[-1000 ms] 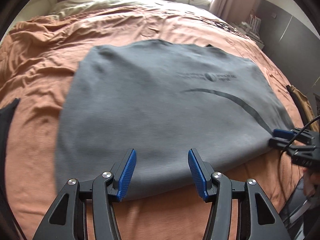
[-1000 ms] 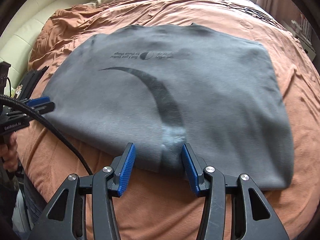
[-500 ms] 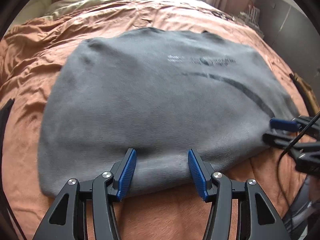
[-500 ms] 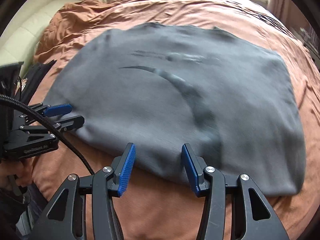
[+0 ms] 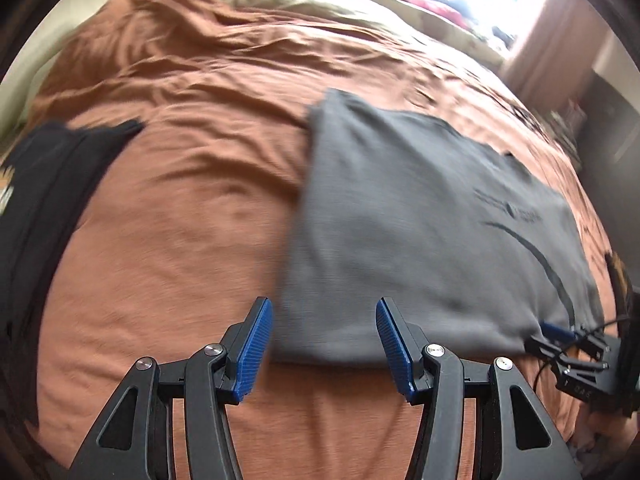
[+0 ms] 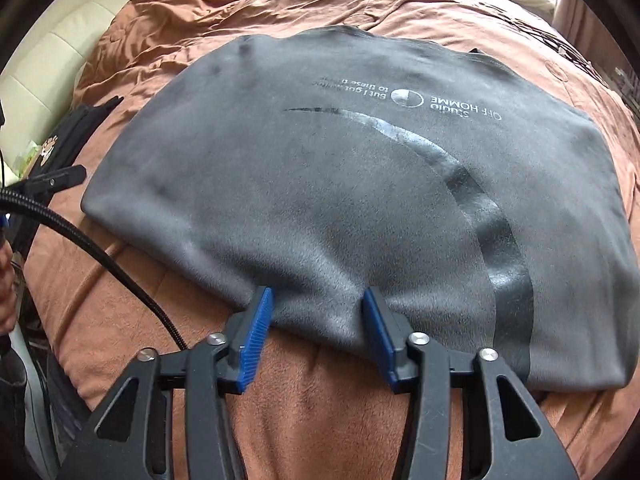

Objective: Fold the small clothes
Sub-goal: 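Move both open grippers over the grey shirt toward its long edge, then close both grippers on the long edge of the grey shirt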

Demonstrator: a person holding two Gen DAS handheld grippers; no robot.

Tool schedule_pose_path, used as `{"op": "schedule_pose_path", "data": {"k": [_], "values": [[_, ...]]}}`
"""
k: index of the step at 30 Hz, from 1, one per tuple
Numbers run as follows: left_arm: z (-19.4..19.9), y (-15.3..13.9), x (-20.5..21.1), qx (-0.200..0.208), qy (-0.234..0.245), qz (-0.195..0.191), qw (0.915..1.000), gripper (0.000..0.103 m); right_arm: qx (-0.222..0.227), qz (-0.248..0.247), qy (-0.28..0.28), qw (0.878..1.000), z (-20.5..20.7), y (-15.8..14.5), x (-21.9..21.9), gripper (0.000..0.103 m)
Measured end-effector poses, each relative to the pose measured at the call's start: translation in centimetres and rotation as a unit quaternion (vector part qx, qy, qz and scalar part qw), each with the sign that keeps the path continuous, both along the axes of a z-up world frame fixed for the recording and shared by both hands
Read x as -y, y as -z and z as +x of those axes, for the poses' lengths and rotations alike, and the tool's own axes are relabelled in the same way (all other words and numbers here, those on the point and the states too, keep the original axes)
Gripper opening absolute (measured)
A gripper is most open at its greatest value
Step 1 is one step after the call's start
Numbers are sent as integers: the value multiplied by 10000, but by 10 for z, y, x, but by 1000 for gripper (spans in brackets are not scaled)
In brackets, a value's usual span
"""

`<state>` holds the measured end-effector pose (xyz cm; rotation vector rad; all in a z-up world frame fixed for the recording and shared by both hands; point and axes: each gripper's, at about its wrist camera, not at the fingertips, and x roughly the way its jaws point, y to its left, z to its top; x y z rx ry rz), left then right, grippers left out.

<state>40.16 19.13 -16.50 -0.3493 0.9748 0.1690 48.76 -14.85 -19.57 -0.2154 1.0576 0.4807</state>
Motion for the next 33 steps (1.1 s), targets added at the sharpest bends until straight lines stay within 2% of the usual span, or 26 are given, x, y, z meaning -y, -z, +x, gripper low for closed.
{"op": "schedule_pose_path", "data": {"k": [2,4,8,13,16,17,26,33], "values": [[-6,3,-13,1,-194,-147,9997,56,-25,124,68,9999,1,-4,2,18],[-12,6,-24,-2,-371,-298,9989,56,-44,308,174,9994,2,-10,9,13],[-20,18,-37,-127,-639,-637,9958,56,14,468,269,9985,6,-16,14,11],[-22,31,-35,-208,-688,-935,9930,56,-45,444,221,9988,15,-10,7,11],[-19,38,-28,-302,-634,-923,9933,48,-66,436,320,9985,26,-5,6,10],[-18,39,-26,-317,-637,-868,9937,48,-75,436,347,9984,29,-4,5,7],[-14,40,-18,-431,-700,-525,9952,37,-92,400,453,9981,72,-1,-7,6],[-12,42,-13,-437,-780,-353,9954,36,51,257,558,9981,98,1,-14,6]]}}
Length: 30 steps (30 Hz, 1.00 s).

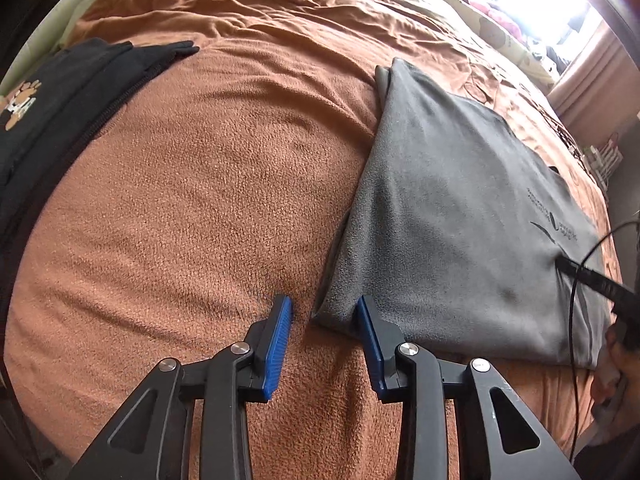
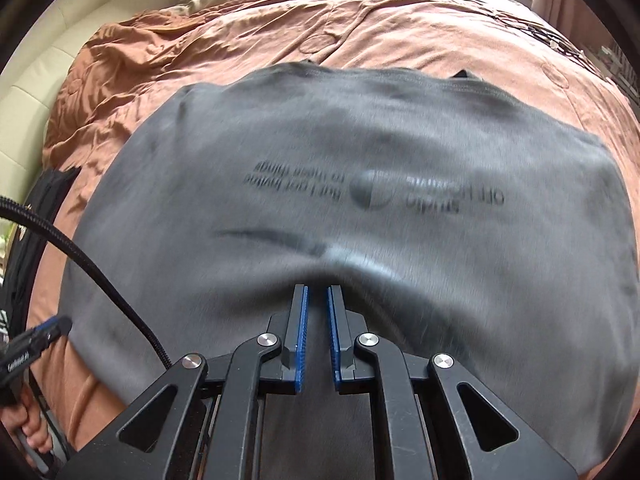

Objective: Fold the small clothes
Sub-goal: 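Close both grippers on the long edge of the grey shirt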

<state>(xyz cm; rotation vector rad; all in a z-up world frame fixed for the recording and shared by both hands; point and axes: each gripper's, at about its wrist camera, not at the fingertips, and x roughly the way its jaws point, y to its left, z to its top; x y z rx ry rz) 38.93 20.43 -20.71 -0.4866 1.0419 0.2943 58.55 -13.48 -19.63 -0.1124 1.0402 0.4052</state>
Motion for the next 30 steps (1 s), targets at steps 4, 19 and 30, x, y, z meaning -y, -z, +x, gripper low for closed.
{"op": "schedule_pose_path", "data": {"k": [4,19,30], "values": [[-2,0,2,-12,-90,-8,10000,36,121,-127,76,9998,12,1,-5,6],[-5,-1,3,-49,-501,-98,9987,33,349,-362,137,9986,71,7,-26,6],[-9,0,-1,-35,-560,-264,9981,33,375,-489,226,9978,117,11,-40,6]]}}
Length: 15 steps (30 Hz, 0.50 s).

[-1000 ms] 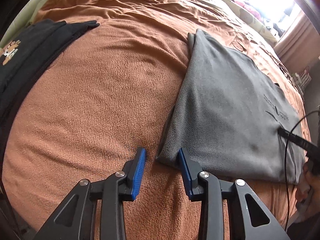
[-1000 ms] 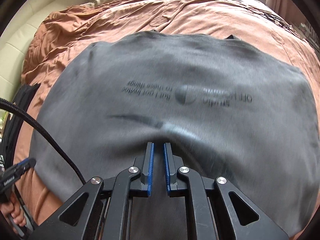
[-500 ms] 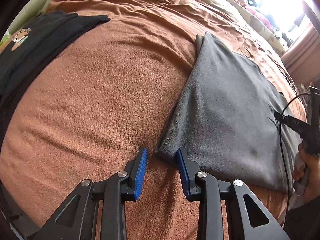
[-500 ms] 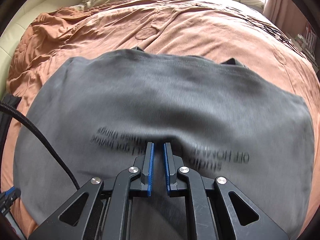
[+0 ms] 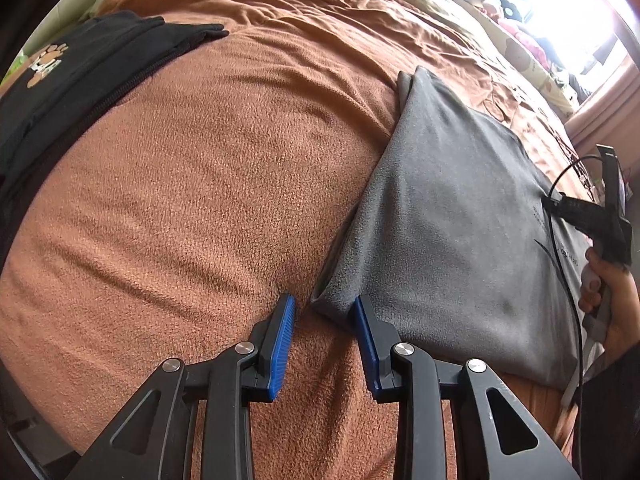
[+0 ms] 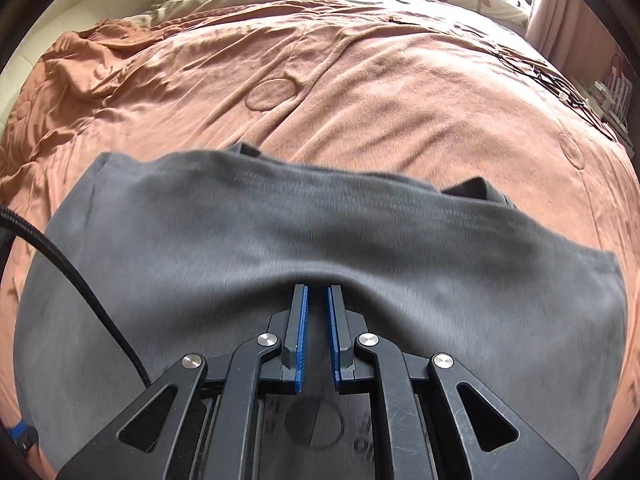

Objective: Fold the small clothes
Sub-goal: 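Close both grippers on the long edge of the grey shirt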

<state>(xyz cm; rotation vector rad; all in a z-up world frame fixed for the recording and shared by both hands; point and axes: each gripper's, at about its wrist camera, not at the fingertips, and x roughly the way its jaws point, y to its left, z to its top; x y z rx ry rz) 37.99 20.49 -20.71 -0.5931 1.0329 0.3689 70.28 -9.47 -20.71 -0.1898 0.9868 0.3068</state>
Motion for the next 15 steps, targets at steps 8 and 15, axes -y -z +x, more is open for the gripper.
{"op": "schedule_pose_path", "data": {"k": [8,15], "values": [[3,0,4,162,127,-109,9997,33,8,-244,51,9997,32,4,-13,6],[0,1,-5,403,79,-546,9977,13,-396,272,90,9988,42,1,0,7]]}}
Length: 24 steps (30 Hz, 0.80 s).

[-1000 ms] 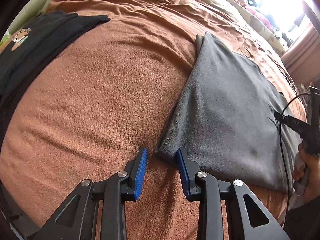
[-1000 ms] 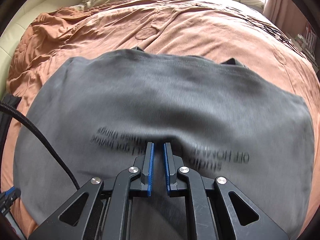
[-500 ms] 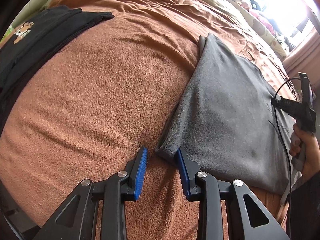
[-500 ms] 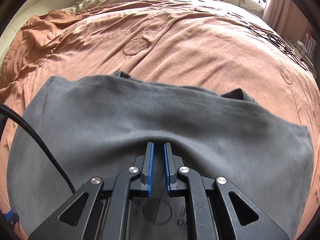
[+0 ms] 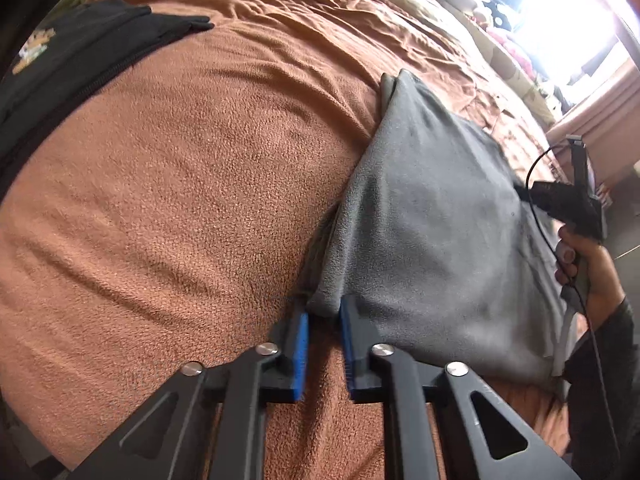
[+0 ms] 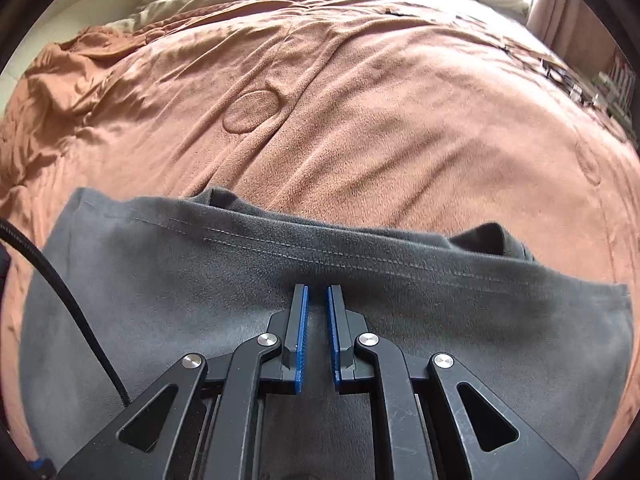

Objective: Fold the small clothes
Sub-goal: 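Close both grippers on the long edge of the grey shirt, then lift the held edge and fold it over the shirt with both grippers, then open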

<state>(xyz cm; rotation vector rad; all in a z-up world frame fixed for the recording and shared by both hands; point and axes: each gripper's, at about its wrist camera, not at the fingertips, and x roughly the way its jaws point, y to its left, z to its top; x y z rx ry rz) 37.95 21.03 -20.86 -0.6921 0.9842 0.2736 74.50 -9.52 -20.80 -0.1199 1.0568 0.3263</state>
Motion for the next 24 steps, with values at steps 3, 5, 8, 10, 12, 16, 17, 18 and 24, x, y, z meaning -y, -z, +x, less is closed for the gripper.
{"op": "schedule_pose_path", "data": {"k": [3,5,8,10,12,16,17,18,24], "values": [[-6,0,-7,181,-47,-332,9993,11,-208,180,-104,9996,-13,-2,6,7],[-10,1,-12,334,-90,-600,9976,10,-227,129,-197,9995,-26,-3,9,7],[-16,-2,-15,573,-108,-855,9946,10,-325,273,-290,9987,-51,-3,16,7],[-18,-5,-17,808,-67,-1078,9909,10,-422,345,-302,9981,-68,-3,22,7],[-21,-8,-20,977,-52,-1255,9873,10,-463,420,-316,9975,-84,-4,28,7],[-24,-16,-25,1351,-18,-1578,9782,10,-499,535,-360,9967,-119,-6,39,7],[-24,-19,-26,1429,-16,-1646,9760,10,-511,577,-366,9964,-127,-7,41,7],[-24,-21,-26,1477,-15,-1685,9746,10,-524,643,-365,9959,-136,-7,44,7],[-21,-41,-23,1800,81,-1845,9662,9,-560,895,-357,9938,-175,-9,55,7]]}}
